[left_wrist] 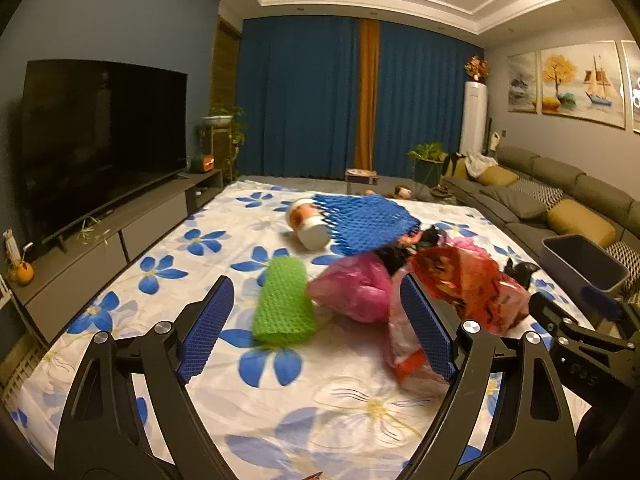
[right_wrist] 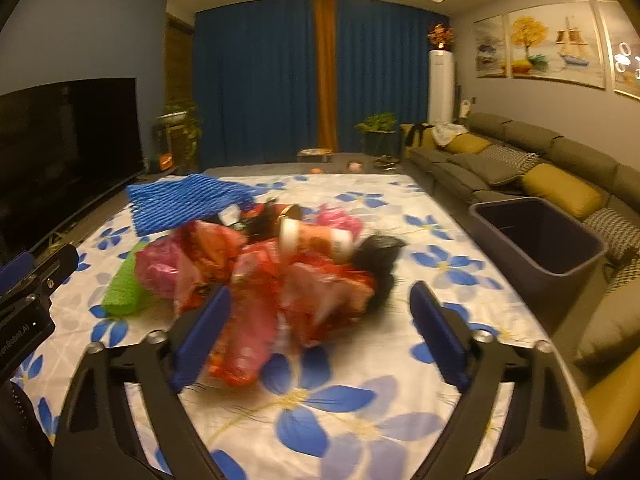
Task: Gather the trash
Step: 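Grasp the blue mesh net with the left tool while the right tool grasps the red-orange plastic bag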
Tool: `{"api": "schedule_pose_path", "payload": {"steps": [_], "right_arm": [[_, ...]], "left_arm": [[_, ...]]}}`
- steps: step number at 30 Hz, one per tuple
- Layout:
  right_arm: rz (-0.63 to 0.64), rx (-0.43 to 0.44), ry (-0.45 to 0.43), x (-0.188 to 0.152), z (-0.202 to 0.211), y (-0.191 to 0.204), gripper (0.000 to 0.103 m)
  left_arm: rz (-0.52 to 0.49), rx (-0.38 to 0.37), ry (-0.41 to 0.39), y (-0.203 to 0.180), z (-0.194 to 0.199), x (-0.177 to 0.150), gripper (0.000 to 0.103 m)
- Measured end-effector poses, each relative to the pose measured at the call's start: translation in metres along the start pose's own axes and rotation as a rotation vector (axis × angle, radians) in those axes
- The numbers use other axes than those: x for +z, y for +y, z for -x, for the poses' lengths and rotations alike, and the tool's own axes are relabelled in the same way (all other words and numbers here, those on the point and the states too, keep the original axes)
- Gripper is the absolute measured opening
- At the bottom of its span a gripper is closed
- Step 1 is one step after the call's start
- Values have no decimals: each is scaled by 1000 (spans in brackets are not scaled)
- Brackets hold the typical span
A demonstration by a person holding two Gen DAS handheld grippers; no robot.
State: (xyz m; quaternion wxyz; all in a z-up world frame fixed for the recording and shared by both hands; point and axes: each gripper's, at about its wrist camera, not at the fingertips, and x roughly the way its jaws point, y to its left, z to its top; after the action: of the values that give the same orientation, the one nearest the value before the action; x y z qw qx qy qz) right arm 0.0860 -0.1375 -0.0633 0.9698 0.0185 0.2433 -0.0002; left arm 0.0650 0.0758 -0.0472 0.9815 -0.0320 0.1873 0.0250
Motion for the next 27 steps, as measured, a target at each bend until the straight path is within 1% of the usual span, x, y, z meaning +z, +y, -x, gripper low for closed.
{"api": "schedule_pose_path", "payload": {"steps": [2, 6, 8, 9, 10, 11, 12, 14, 16, 20, 23, 26, 27], "right_arm": [[2, 40, 20, 1, -11, 8, 74], [19, 90, 66, 3, -32, 24, 59], [32, 106, 88, 3, -41, 32, 47], [42, 114, 100, 2, -46, 35, 34], [52, 120, 110, 1, -50, 39, 27], [57, 126, 115, 0, -51, 40, 17], [59, 133, 116, -1, -53, 41, 12], [64, 142, 105, -1, -49, 42, 4], [66, 147, 78, 1, -42, 40, 1], [68, 158, 14, 8, -19, 34, 1], [75, 153, -21, 11, -8, 30, 1], [84, 146, -36, 12, -1, 26, 1], [87, 145, -37, 13, 0, 25, 1]], "left_arm": [[9, 7, -3, 7, -2, 1, 83], [15, 18, -1, 16, -5, 0, 80], [18, 17, 9, 20, -8, 0, 77], [18, 17, 12, 22, -10, 0, 77], [17, 19, 15, 23, -12, 0, 75], [16, 18, 19, 23, -14, 0, 73], [16, 13, 24, 24, -17, 0, 72], [18, 4, 34, 25, -21, -1, 69], [17, -6, 41, 24, -25, 1, 68], [27, -37, 33, 20, -33, 12, 68], [20, -62, 27, 15, -49, 25, 68], [53, -114, 64, 13, -73, 36, 68], [79, -138, 87, 15, -86, 40, 68]]}}
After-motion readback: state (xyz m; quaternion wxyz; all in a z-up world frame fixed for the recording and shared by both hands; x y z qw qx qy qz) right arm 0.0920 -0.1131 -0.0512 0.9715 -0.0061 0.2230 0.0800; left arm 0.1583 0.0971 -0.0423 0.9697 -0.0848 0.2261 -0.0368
